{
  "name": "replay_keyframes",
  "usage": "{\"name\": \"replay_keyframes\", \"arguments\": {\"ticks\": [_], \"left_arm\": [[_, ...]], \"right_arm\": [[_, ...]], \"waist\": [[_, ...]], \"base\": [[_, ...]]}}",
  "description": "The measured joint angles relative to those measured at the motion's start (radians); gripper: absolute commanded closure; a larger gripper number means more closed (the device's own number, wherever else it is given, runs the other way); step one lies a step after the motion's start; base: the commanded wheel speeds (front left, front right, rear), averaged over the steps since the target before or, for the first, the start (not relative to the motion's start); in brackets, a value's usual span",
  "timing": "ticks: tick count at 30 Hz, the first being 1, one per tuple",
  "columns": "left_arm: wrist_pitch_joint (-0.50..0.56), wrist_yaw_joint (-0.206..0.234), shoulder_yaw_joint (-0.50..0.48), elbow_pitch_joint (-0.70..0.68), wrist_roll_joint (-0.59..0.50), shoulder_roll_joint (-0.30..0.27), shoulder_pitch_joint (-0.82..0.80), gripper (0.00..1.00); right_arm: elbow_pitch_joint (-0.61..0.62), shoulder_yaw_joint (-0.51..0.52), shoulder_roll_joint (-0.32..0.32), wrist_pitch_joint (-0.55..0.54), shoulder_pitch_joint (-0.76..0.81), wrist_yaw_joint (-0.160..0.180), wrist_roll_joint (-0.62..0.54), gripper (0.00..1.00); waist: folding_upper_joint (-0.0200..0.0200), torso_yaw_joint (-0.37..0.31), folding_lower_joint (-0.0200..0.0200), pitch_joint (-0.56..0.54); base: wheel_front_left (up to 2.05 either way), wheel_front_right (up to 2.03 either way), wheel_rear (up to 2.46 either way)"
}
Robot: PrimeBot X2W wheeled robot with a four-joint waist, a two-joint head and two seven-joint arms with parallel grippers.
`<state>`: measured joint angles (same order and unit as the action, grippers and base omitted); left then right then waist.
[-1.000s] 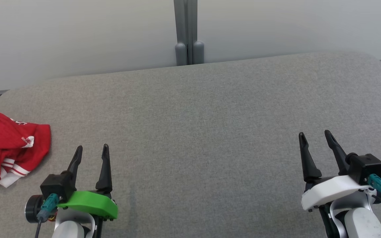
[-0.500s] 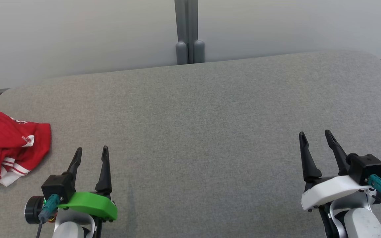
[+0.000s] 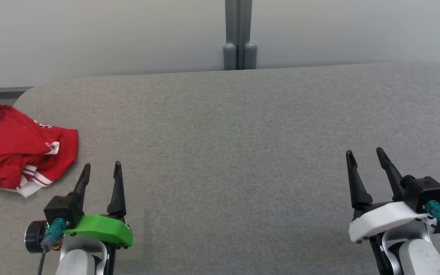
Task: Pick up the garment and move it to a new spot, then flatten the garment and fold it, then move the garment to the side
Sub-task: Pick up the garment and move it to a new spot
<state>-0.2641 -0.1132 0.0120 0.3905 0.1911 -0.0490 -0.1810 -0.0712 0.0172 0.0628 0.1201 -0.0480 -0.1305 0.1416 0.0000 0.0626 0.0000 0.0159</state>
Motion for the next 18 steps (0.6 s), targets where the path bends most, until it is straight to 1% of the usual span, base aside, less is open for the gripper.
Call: {"name": "replay_keyframes", "arguments": {"ticks": [4, 14, 18], "left_arm": [[0.000, 0.008, -0.011, 0.000, -0.006, 0.000, -0.007, 0.00], [0.000, 0.026, -0.062, -0.004, -0.021, -0.003, -0.008, 0.00], [0.000, 0.026, -0.077, -0.005, -0.023, -0.003, -0.006, 0.00]], "right_arm": [[0.009, -0.017, 0.003, -0.004, -0.004, 0.000, -0.003, 0.00], [0.024, -0.091, 0.010, -0.013, -0.023, 0.000, -0.002, 0.00], [0.032, -0.112, 0.012, -0.019, -0.033, 0.000, -0.001, 0.00]], "waist": [[0.0000, 0.045, 0.0000, 0.004], [0.0000, 0.190, 0.0000, 0.009], [0.0000, 0.242, 0.0000, 0.010]], "base": [[0.00, 0.00, 0.00], [0.00, 0.00, 0.00], [0.00, 0.00, 0.00]]}}
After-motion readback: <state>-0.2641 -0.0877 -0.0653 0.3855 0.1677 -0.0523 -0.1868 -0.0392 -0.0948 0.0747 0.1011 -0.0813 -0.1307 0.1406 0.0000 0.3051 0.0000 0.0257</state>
